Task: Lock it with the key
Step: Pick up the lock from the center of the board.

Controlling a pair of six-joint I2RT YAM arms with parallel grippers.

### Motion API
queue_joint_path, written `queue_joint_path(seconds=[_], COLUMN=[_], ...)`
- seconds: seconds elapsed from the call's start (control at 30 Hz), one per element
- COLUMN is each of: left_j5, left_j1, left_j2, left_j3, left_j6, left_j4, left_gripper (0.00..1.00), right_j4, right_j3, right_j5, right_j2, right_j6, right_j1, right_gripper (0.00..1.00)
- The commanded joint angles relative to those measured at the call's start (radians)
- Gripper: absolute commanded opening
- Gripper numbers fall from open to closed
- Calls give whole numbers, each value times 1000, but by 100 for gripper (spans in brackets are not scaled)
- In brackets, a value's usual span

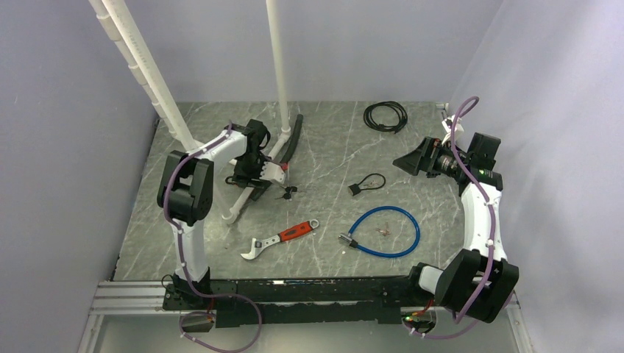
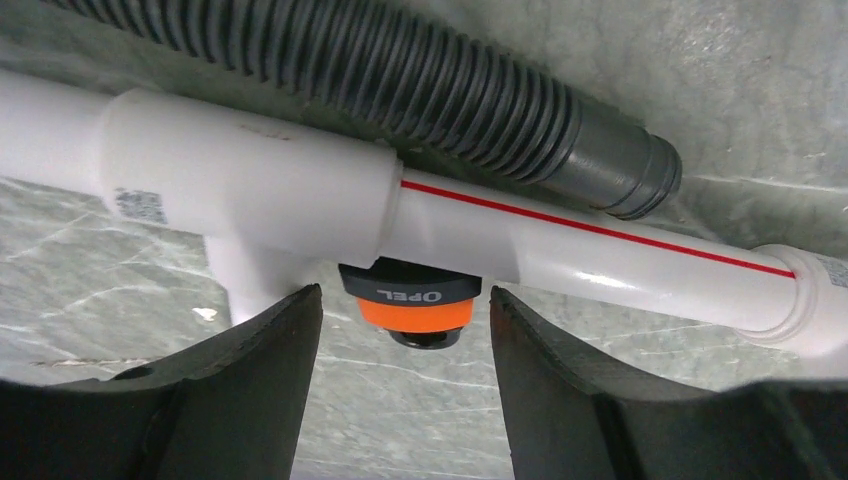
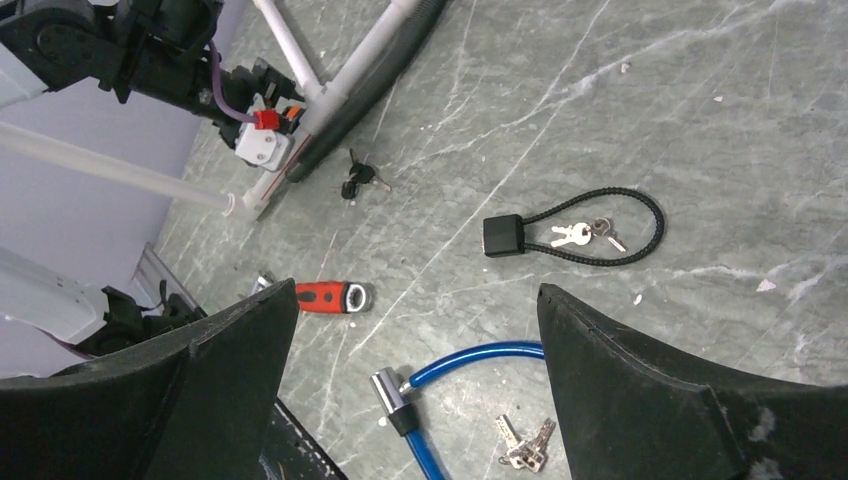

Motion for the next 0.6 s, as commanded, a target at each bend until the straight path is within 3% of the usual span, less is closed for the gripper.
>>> queue_joint_path(seconds=[0.0,0.33,0.57], left_j5=[16,37,-1], left_j1=[19,23,-3], left_j2=[22,-2,-17], left_j3=[-17,-94,23], left_j6=[50,31,3], left_j4=[24,40,-67], left_gripper=[66,60,15], right_j4=[-3,19,15], right_j3=[44,32,49], right_j5=[-16,-13,-15], right_j2=[-20,-19,-7], right_j6=[-21,-5,-10], right_j1=[1,1,1], right_gripper=[91,91,91])
